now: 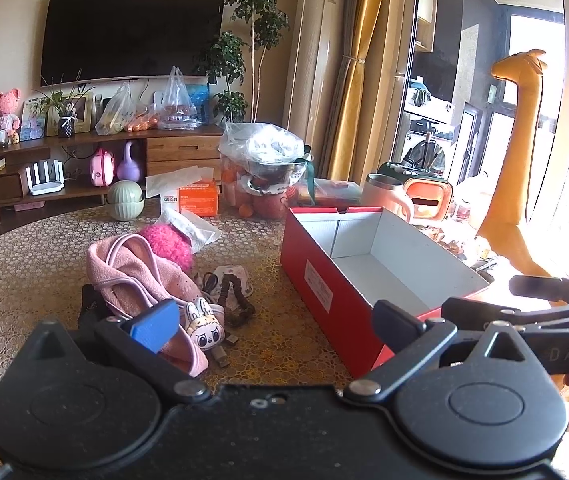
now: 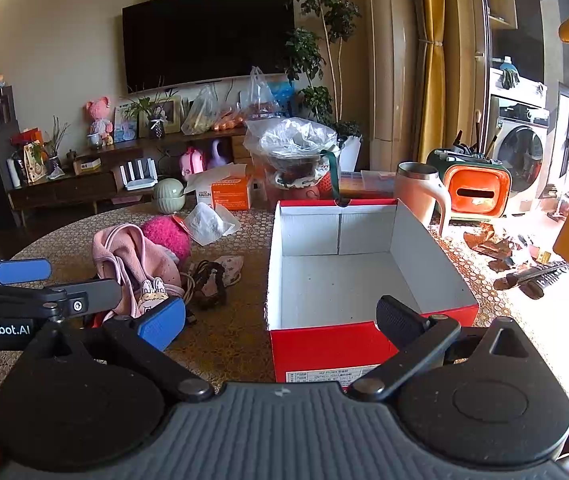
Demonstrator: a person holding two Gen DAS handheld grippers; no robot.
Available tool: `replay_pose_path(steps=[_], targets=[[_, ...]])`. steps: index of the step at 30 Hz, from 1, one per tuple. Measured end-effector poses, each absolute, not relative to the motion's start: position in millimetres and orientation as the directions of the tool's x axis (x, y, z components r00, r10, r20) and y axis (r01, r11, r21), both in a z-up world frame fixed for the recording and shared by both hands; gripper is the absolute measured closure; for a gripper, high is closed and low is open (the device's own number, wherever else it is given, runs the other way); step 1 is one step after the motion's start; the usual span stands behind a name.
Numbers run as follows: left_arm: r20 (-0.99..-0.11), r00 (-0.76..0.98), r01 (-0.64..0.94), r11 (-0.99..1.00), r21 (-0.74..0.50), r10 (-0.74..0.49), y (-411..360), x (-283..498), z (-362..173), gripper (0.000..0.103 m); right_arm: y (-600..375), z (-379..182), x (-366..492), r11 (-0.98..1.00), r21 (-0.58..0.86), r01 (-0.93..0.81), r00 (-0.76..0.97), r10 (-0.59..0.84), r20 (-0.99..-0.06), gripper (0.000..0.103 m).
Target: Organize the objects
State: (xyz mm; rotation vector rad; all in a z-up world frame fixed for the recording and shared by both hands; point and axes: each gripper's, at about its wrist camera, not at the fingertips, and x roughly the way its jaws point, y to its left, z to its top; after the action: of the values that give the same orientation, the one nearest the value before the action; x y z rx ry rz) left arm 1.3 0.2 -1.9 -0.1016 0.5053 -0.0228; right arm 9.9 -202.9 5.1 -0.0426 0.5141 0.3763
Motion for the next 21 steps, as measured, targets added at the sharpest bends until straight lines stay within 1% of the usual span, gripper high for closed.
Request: replay_pose_path(steps=[6,21], targets=[[-0.467,0.882,0.001,0.994,-0.111,-0.054,0.6,0.6,-3.3,0.001,-202.3,5.6,9.0,0.931,0.057,-0.361,0.803,0.342,-0.487,0.0],[-0.474,0.877,0.008,0.989,-0.147,-0.077,4.5,3.6,-4.9,0.001,-202.5,4.1,12.6,0.929,0.061,-0.364,0.8,0.346,-0.491,0.0]])
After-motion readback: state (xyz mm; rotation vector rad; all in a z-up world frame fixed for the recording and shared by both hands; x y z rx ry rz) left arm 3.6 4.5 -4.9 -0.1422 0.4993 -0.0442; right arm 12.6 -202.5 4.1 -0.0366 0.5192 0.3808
